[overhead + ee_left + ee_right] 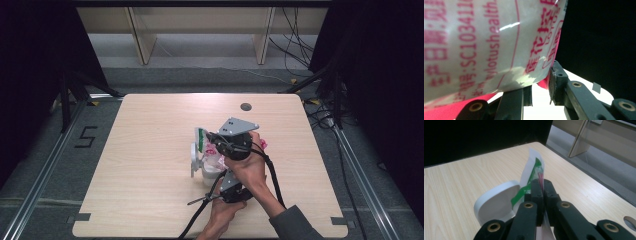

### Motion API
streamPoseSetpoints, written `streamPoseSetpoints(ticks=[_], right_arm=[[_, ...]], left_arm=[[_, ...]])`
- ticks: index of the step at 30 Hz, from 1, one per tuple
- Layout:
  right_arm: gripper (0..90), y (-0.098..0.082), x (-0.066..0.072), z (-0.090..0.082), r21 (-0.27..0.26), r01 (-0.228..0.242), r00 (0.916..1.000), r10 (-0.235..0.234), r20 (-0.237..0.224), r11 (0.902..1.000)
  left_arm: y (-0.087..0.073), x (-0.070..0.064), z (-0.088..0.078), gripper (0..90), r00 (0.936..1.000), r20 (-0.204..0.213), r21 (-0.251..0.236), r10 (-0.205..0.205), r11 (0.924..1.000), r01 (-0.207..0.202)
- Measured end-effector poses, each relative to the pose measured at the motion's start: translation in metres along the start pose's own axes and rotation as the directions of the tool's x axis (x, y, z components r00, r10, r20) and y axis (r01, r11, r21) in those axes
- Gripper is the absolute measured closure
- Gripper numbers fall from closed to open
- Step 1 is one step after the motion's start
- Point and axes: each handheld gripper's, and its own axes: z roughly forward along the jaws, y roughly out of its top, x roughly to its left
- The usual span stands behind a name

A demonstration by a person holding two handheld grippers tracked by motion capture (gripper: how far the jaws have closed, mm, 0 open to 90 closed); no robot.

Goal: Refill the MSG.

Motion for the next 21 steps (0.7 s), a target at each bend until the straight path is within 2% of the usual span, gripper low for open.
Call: streamPoseSetpoints(ticks=[1,2,4,6,7,9,12,13,14,15,16,17,18,19,20,21], right_arm=[[90.0,0.0009,-0.0007,-0.0020,-0.001,-0.028,0.9996,0.028,-0.008,0.9996],[90.0,0.0009,-0.0021,-0.0020,-0.021,-0.023,0.9997,0.023,0.000,0.9995],[90.0,-0.0001,-0.0026,0.0005,-0.004,0.011,0.9999,-0.011,-0.002,0.9999],[90.0,0.0005,-0.0032,-0.0004,-0.007,0.008,0.9999,-0.008,-0.006,0.9999],[90.0,0.0006,-0.0028,-0.0011,-0.020,-0.010,0.9999,0.010,0.001,0.9997],[90.0,0.0006,-0.0026,-0.0019,-0.009,-0.015,0.9999,0.015,-0.007,0.9998],[90.0,0.0007,-0.0021,-0.0012,0.001,-0.003,0.9999,0.003,-0.014,1.0000],[89.9,0.0010,-0.0024,-0.0029,-0.005,-0.029,0.9995,0.029,-0.009,0.9996],[89.9,0.0011,-0.0033,-0.0027,-0.011,-0.018,0.9998,0.018,-0.012,0.9998],[90.0,0.0008,-0.0032,-0.0021,-0.006,-0.009,0.9999,0.009,-0.013,0.9999],[89.9,0.0002,-0.0024,-0.0009,-0.003,-0.002,1.0000,0.002,-0.008,1.0000],[90.0,-0.0001,-0.0015,0.0002,0.001,0.000,1.0000,0.000,-0.010,1.0000],[90.0,0.0006,-0.0017,-0.0006,-0.002,-0.003,0.9999,0.003,-0.012,1.0000],[90.0,0.0010,-0.0013,-0.0019,-0.009,-0.030,0.9995,0.030,-0.006,0.9995],[90.0,0.0015,-0.0028,-0.0018,-0.015,-0.013,0.9999,0.012,-0.011,0.9998],[89.9,0.0016,-0.0025,-0.0021,-0.007,-0.014,0.9998,0.014,-0.016,0.9999]], left_arm=[[0.0001,-0.0023,0.0004,75.0,0.9992,0.009,-0.029,-0.038,0.9988,0.039],[-0.0001,-0.0013,-0.0001,75.0,0.9993,0.016,-0.021,-0.033,0.9992,0.033],[-0.0010,-0.0013,0.0006,74.9,0.9994,0.023,-0.012,-0.025,0.9996,0.025],[-0.0005,-0.0016,0.0005,75.0,0.9992,0.015,-0.025,-0.037,0.9990,0.038],[-0.0002,-0.0017,0.0006,75.0,0.9991,0.016,-0.028,-0.040,0.9988,0.040],[-0.0006,-0.0016,0.0005,75.0,0.9992,0.018,-0.020,-0.036,0.9992,0.036],[-0.0002,-0.0022,0.0005,75.0,0.9992,0.011,-0.026,-0.038,0.9989,0.038],[0.0001,-0.0025,0.0003,75.0,0.9992,0.004,-0.023,-0.039,0.9990,0.039],[-0.0002,-0.0019,0.0008,75.0,0.9992,0.014,-0.022,-0.038,0.9990,0.038],[0.0002,0.0037,-0.0025,75.0,0.9995,-0.003,0.037,0.031,0.9988,-0.031],[-0.0009,-0.0022,0.0025,75.0,0.9993,0.008,-0.019,-0.036,0.9992,0.036],[-0.0005,-0.0016,0.0020,75.0,0.9995,0.010,-0.016,-0.031,0.9994,0.031],[0.0009,0.0011,-0.0021,75.0,0.9998,-0.005,0.030,0.020,0.9994,-0.020],[0.0002,-0.0019,0.0010,75.0,0.9991,0.019,-0.033,-0.039,0.9987,0.039],[0.0002,-0.0015,0.0007,75.0,0.9991,0.021,-0.029,-0.038,0.9988,0.038],[0.0000,-0.0016,0.0007,75.0,0.9991,0.021,-0.028,-0.036,0.9989,0.037]])
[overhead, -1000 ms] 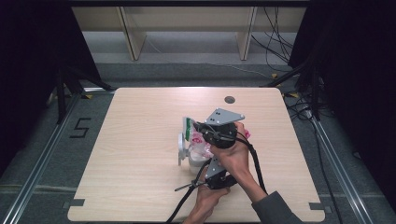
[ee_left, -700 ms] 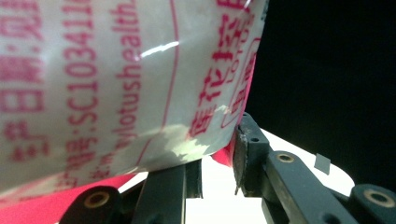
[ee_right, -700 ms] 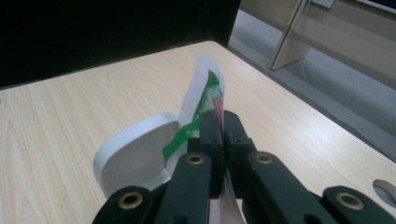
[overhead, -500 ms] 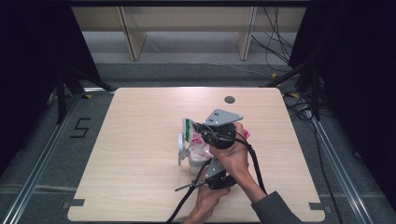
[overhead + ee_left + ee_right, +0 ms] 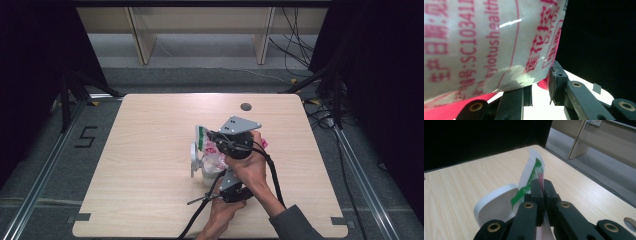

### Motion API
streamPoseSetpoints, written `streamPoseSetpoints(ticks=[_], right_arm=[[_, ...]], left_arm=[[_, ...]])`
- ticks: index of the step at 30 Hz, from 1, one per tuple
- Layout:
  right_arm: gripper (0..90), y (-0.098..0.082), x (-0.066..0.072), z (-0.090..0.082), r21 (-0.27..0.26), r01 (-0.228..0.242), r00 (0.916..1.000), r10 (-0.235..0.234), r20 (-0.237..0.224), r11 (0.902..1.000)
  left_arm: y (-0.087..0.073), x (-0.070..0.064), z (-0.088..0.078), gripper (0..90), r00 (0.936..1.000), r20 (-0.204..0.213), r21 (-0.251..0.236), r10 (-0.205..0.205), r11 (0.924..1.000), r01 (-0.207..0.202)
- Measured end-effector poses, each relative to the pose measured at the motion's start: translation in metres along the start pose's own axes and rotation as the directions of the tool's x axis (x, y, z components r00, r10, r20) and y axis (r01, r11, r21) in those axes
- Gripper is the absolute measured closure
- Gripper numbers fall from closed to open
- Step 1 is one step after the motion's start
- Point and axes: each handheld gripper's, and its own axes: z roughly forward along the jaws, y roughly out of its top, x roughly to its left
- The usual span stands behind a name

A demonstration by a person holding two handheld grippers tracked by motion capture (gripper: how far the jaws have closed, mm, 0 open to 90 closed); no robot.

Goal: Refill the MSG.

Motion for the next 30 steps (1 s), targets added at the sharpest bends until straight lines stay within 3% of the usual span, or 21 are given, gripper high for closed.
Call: streamPoseSetpoints(ticks=[5,6,7,28,29,30], right_arm=[[90.0,-0.0001,-0.0002,-0.0009,-0.003,-0.002,1.0000,0.002,-0.002,1.0000],[89.9,-0.0005,-0.0004,-0.0004,-0.014,0.016,0.9998,-0.015,0.014,0.9998],[90.0,-0.0012,0.0012,0.0000,-0.016,-0.002,0.9997,0.002,0.023,0.9999],[90.0,-0.0017,-0.0003,-0.0027,-0.010,-0.002,1.0000,0.002,-0.004,0.9999],[90.0,-0.0018,-0.0002,-0.0020,-0.009,0.000,1.0000,0.000,-0.001,1.0000],[90.0,-0.0022,0.0006,-0.0005,-0.013,0.003,1.0000,-0.003,0.005,0.9999]], left_arm=[[-0.0004,-0.0006,0.0004,75.0,1.0000,-0.004,-0.005,0.002,1.0000,-0.002],[-0.0004,-0.0005,0.0000,75.0,1.0000,-0.001,0.002,0.002,1.0000,-0.002],[-0.0006,-0.0005,0.0001,75.0,1.0000,-0.001,0.005,0.003,1.0000,-0.003],[-0.0012,0.0000,0.0006,75.0,1.0000,-0.002,0.002,-0.006,1.0000,0.006],[-0.0011,0.0009,-0.0001,75.0,1.0000,-0.002,0.012,0.004,0.9999,-0.004],[-0.0001,0.0056,-0.0033,75.0,0.9977,-0.021,0.063,0.064,0.9960,-0.063]])
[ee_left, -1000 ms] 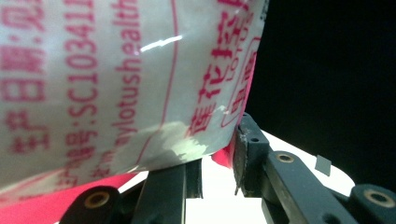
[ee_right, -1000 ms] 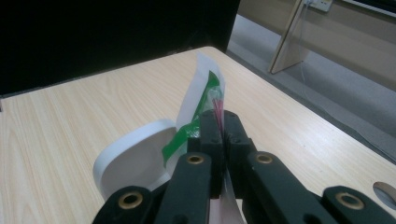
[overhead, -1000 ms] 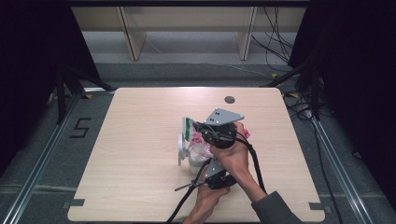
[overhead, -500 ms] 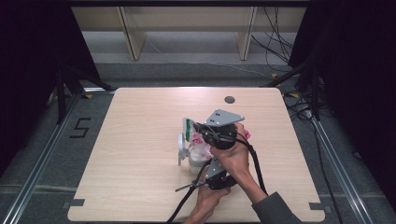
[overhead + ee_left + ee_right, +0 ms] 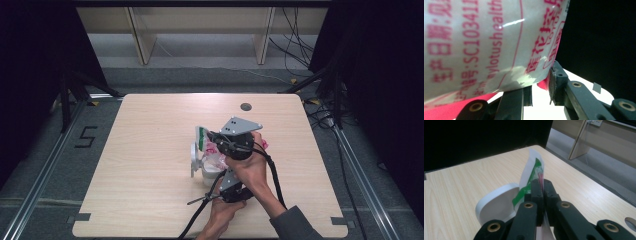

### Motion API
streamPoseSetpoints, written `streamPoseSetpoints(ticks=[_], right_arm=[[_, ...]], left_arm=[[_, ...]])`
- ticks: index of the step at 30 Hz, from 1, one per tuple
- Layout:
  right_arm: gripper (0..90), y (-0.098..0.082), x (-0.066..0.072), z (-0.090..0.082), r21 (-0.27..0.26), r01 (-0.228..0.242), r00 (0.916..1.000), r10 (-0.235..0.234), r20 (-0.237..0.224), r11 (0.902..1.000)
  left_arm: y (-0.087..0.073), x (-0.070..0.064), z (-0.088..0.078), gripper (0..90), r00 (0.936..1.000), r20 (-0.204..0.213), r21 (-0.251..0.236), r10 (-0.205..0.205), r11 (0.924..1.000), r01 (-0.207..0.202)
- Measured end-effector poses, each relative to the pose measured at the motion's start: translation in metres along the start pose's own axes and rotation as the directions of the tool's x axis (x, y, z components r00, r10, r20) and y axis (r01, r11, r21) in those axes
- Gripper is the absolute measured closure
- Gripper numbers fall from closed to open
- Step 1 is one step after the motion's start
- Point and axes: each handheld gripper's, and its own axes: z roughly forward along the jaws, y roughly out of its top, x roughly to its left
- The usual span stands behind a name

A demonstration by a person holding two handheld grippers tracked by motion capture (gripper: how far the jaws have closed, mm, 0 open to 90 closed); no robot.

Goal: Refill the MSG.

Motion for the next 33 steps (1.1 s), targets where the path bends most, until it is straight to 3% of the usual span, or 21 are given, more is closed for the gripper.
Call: streamPoseSetpoints(ticks=[2,3,9,10,11,12,13,15,16,17,18,20,22,23,25,27,30,33], right_arm=[[89.9,0.0004,-0.0001,0.0007,0.001,0.011,0.9999,-0.011,0.002,0.9999],[90.0,0.0010,-0.0004,0.0006,-0.002,0.009,0.9999,-0.009,0.005,1.0000],[90.0,0.0016,0.0005,0.0041,0.011,0.019,0.9998,-0.020,0.010,0.9997],[90.0,0.0028,0.0004,0.0027,0.009,0.004,1.0000,-0.004,-0.001,0.9999],[90.0,0.0033,0.0000,0.0021,0.005,0.001,1.0000,-0.001,-0.004,1.0000],[89.9,0.0033,0.0004,0.0015,0.000,-0.009,0.9999,0.009,0.008,1.0000],[90.0,0.0030,0.0009,0.0023,0.002,-0.001,0.9999,0.001,0.011,1.0000],[90.0,0.0024,0.0028,0.0034,0.028,0.000,1.0000,0.000,0.002,0.9996],[90.0,0.0030,0.0023,0.0025,0.027,-0.010,1.0000,0.010,0.000,0.9996],[90.0,0.0033,0.0006,0.0029,0.009,0.004,1.0000,-0.004,-0.002,1.0000],[90.0,0.0031,0.0005,0.0029,0.003,0.002,1.0000,-0.002,0.003,1.0000],[89.9,0.0023,0.0018,0.0042,0.021,0.012,0.9999,-0.012,0.002,0.9997],[90.0,0.0032,0.0012,0.0034,0.018,0.011,0.9999,-0.011,-0.002,0.9998],[89.9,0.0034,0.0001,0.0033,-0.001,0.013,0.9999,-0.013,0.009,0.9999],[89.9,0.0025,0.0016,0.0046,0.018,0.011,0.9999,-0.012,0.004,0.9998],[90.0,0.0027,0.0017,0.0047,0.015,0.011,0.9999,-0.011,0.008,0.9998],[89.9,0.0029,0.0017,0.0044,0.008,0.003,1.0000,-0.003,0.007,1.0000],[90.0,0.0027,0.0015,0.0054,0.013,0.023,0.9997,-0.023,0.004,0.9997]], left_arm=[[0.0003,0.0000,0.0000,75.0,1.0000,-0.002,-0.005,-0.003,1.0000,0.003],[0.0004,-0.0050,0.0034,75.0,0.9976,0.022,-0.063,-0.066,0.9957,0.068],[0.0013,-0.0057,0.0042,75.0,0.9971,-0.001,-0.065,-0.076,0.9950,0.076],[0.0019,-0.0027,0.0016,75.0,0.9996,0.000,-0.030,-0.028,0.9992,0.028],[0.0018,-0.0044,0.0023,75.0,0.9983,0.014,-0.062,-0.057,0.9964,0.058],[0.0021,0.0007,-0.0008,75.0,1.0000,0.005,-0.006,0.002,1.0000,-0.002],[0.0012,-0.0043,0.0040,75.0,0.9979,0.011,-0.055,-0.064,0.9964,0.064],[0.0014,-0.0045,0.0030,75.0,0.9984,-0.001,-0.045,-0.056,0.9974,0.056],[0.0013,-0.0050,0.0040,75.0,0.9972,0.001,-0.071,-0.075,0.9946,0.075],[0.0018,-0.0023,0.0011,75.0,0.9997,0.001,-0.027,-0.026,0.9993,0.026],[0.0011,-0.0049,0.0039,75.0,0.9972,0.010,-0.066,-0.075,0.9950,0.075],[0.0009,-0.0044,0.0027,75.0,0.9985,-0.004,-0.038,-0.055,0.9977,0.055],[0.0012,-0.0049,0.0037,75.0,0.9973,0.000,-0.071,-0.074,0.9947,0.074],[0.0012,-0.0046,0.0034,75.0,0.9974,-0.002,-0.067,-0.072,0.9952,0.072],[0.0003,-0.0039,0.0038,75.0,0.9976,0.012,-0.056,-0.067,0.9961,0.068],[0.0011,-0.0048,0.0032,75.0,0.9971,-0.001,-0.064,-0.075,0.9951,0.075],[0.0001,-0.0040,0.0042,75.0,0.9970,0.011,-0.067,-0.076,0.9948,0.077],[0.0002,-0.0040,0.0035,75.0,0.9972,0.007,-0.068,-0.074,0.9949,0.075]])
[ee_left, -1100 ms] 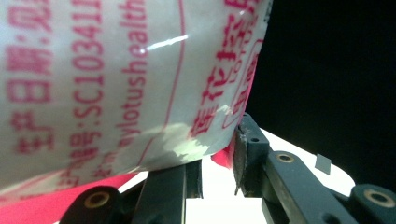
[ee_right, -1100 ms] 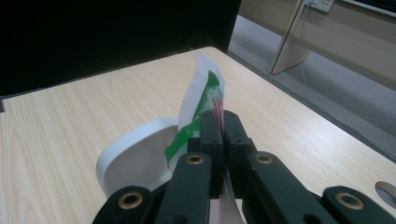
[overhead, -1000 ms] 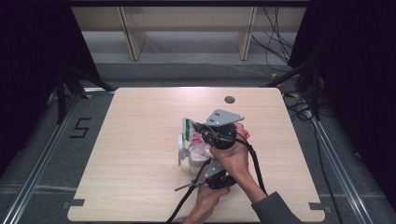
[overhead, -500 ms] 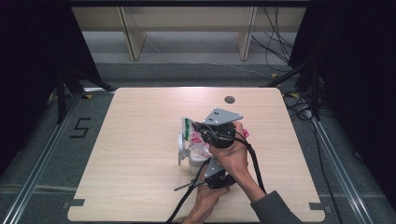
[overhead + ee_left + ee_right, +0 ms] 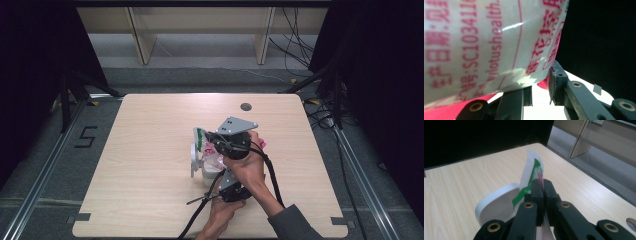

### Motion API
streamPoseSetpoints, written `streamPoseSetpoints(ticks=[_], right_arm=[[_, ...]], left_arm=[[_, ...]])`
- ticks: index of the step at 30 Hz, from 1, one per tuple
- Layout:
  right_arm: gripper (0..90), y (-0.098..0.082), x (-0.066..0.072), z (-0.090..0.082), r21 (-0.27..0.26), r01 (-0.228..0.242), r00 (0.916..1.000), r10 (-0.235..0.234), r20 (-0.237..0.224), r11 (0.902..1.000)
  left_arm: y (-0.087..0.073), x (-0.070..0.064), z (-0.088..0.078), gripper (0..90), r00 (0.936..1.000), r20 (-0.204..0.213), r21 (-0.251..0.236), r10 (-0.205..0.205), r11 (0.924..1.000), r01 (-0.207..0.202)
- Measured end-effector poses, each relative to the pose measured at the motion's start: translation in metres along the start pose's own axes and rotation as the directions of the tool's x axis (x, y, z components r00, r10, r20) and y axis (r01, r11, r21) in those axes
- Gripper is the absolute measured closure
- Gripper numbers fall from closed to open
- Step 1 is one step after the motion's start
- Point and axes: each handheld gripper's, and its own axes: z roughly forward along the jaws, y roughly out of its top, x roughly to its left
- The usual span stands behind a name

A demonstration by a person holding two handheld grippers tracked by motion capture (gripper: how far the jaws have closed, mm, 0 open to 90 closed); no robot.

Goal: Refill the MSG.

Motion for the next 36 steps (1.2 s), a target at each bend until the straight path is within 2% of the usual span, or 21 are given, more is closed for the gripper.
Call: streamPoseSetpoints(ticks=[1,3,4,5,6,7,8,9,14,15,18,19,22,23,25,26,28,30,35,36], right_arm=[[90.0,0.000,0.000,-0.002,0.000,-0.022,0.9998,0.022,-0.002,0.9998],[89.9,-0.001,0.000,-0.001,-0.001,-0.019,0.9998,0.019,0.000,0.9998],[89.9,-0.001,0.001,0.000,0.015,-0.008,1.0000,0.009,-0.005,0.9998],[89.9,-0.002,0.002,0.001,0.011,-0.009,1.0000,0.009,0.002,0.9999],[89.9,-0.001,0.001,0.000,0.017,-0.006,1.0000,0.006,-0.001,0.9998],[89.9,-0.001,-0.001,0.000,-0.007,-0.007,1.0000,0.007,0.000,1.0000],[89.9,-0.001,-0.001,-0.001,0.004,-0.007,0.9999,0.007,-0.012,1.0000],[90.0,-0.001,-0.001,-0.001,0.001,-0.009,0.9999,0.009,-0.005,1.0000],[90.0,-0.001,0.000,-0.002,0.007,-0.021,0.9996,0.021,-0.019,0.9998],[90.0,-0.001,-0.001,-0.003,0.002,-0.019,0.9996,0.019,-0.021,0.9998],[90.0,-0.004,-0.002,-0.005,-0.028,-0.019,0.9998,0.018,-0.009,0.9994],[90.0,-0.004,-0.001,-0.006,-0.022,-0.047,0.9989,0.047,-0.011,0.9987],[90.0,-0.005,-0.001,-0.008,-0.027,-0.063,0.9979,0.063,-0.018,0.9976],[90.0,-0.006,-0.003,-0.009,-0.040,-0.040,0.9991,0.040,-0.012,0.9984],[90.0,-0.007,-0.003,-0.012,-0.039,-0.055,0.9982,0.054,-0.025,0.9977],[90.0,-0.007,-0.004,-0.013,-0.058,-0.043,0.9990,0.043,-0.010,0.9974],[90.0,-0.009,-0.003,-0.015,-0.059,-0.063,0.9979,0.062,-0.014,0.9963],[90.0,-0.010,-0.004,-0.017,-0.059,-0.045,0.9989,0.045,-0.011,0.9972],[90.0,-0.012,-0.006,-0.024,-0.095,-0.071,0.9974,0.069,-0.017,0.9929],[90.0,-0.012,-0.005,-0.026,-0.092,-0.074,0.9973,0.074,-0.007,0.9930]], left_arm=[[0.000,0.000,0.000,75.0,0.9999,-0.013,-0.005,-0.003,1.0000,0.003],[-0.001,0.000,0.001,75.0,1.0000,-0.004,0.007,-0.002,1.0000,0.002],[-0.001,0.000,0.000,75.0,0.9999,-0.014,0.022,0.001,0.9997,-0.001],[-0.001,0.001,0.002,74.9,0.9997,0.019,0.020,0.013,0.9997,-0.013],[0.000,0.001,0.000,75.0,0.9998,-0.013,0.017,0.013,0.9998,-0.013],[-0.001,0.000,0.001,75.0,0.9999,-0.009,0.000,-0.007,1.0000,0.007],[-0.001,0.000,0.000,75.0,0.9999,-0.017,0.017,0.002,0.9999,-0.002],[-0.001,0.001,-0.001,75.0,0.9999,-0.013,0.024,0.011,0.9996,-0.011],[-0.001,0.000,0.000,74.9,0.9998,-0.019,0.009,-0.007,0.9999,0.008],[-0.001,0.003,-0.002,74.9,0.9992,-0.005,0.045,0.039,0.9982,-0.039],[-0.003,0.003,-0.001,74.4,0.9995,0.006,0.046,0.032,0.9984,-0.032],[-0.003,0.003,-0.002,74.4,0.9994,0.005,0.052,0.035,0.9981,-0.035],[-0.004,0.004,-0.002,74.2,0.9993,0.006,0.056,0.037,0.9977,-0.037],[-0.004,0.004,-0.002,74.1,0.9992,0.007,0.057,0.039,0.9976,-0.039],[-0.005,0.004,-0.002,73.7,0.9992,0.006,0.061,0.039,0.9973,-0.039],[-0.005,0.004,-0.001,73.2,0.9993,0.010,0.062,0.036,0.9974,-0.036],[-0.006,0.003,-0.002,73.0,0.9993,0.008,0.073,0.037,0.9967,-0.038],[-0.007,0.003,-0.001,72.8,0.9993,0.017,0.073,0.034,0.9967,-0.035],[-0.007,0.003,-0.003,71.8,0.9993,0.025,0.077,0.029,0.9966,-0.031],[-0.007,0.003,-0.003,71.8,0.9991,0.030,0.072,0.029,0.9969,-0.031]])
